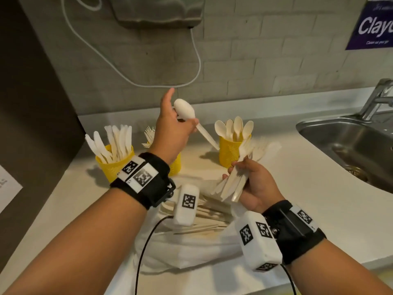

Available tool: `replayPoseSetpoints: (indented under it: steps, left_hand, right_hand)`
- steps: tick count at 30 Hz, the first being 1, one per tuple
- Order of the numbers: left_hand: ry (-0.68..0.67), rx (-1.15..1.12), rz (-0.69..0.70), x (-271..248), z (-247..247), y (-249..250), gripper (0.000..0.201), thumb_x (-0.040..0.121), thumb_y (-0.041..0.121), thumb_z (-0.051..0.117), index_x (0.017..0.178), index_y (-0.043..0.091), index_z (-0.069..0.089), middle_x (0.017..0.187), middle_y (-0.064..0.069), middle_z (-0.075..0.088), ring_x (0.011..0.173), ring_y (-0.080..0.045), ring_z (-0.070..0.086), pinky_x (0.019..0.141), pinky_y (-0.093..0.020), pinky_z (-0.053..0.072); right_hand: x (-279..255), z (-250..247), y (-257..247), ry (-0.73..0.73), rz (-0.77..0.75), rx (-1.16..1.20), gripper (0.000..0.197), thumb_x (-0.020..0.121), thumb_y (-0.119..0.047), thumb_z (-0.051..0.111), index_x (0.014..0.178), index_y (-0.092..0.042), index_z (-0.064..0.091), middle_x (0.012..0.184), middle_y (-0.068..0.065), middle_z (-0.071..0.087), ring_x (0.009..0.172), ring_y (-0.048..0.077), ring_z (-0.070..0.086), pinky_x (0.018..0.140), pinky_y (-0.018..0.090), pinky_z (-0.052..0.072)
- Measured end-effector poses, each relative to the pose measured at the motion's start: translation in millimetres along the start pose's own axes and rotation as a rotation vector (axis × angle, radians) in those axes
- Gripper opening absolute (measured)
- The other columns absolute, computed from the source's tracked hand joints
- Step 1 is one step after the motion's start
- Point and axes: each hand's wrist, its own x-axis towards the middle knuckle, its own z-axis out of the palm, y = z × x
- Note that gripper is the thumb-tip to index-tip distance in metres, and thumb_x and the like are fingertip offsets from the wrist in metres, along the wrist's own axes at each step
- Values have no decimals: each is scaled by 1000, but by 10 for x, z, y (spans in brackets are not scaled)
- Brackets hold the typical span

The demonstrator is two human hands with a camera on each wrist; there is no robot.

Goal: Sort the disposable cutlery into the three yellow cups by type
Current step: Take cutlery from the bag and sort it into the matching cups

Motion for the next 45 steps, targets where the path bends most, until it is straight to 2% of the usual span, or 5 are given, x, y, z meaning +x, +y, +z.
replayPoseSetpoints:
  steps: [14, 19, 24, 27, 45]
  left_hand:
    - [-556, 1001, 186, 488, 1028, -521, 51, 91, 14, 52, 140, 9, 40, 144, -15, 37, 130, -30, 40, 105, -31, 32]
    - [-344, 688, 171, 293, 811, -304, 49, 90, 6, 45, 139, 12, 43, 148, -6, 31, 133, -19, 36, 104, -18, 24]
    - [-552, -105, -484, -203, 465, -281, 41, 90, 0, 49, 130, 11, 52, 100, -9, 63, 79, -15, 58, 67, -26, 52]
    - [-583, -435, -576, -372, 229, -311, 39, 87, -2, 50, 126, 5, 55, 95, -15, 60, 72, -18, 57, 57, -27, 50]
    - [-112, -87, -412, -596, -370, -356, 12, 83, 8, 67, 92, 12, 61, 81, -2, 67, 66, -11, 60, 56, -22, 44]
  right_hand:
    - [-94, -315, -247, -2, -24, 20, 24, 87, 2, 42, 66, -3, 55, 59, 10, 53, 59, 21, 53, 73, 38, 47]
    - [-73, -241, -219, -163, 60, -31, 13, 80, 3, 45, 73, -2, 53, 61, 9, 48, 52, 19, 51, 68, 36, 51]
    - [-21, -136, -60, -439, 178, -27, 44, 54, -5, 84, 91, -8, 59, 59, 3, 51, 42, 12, 48, 50, 28, 51]
    - [-23, -37, 53, -562, 253, -90, 49, 50, -5, 87, 93, -8, 63, 59, 5, 51, 40, 11, 50, 44, 27, 51]
    - [-69, 404, 507, -466, 62, -646, 13, 86, -9, 62, 98, -13, 60, 65, -1, 62, 50, 7, 52, 51, 20, 45]
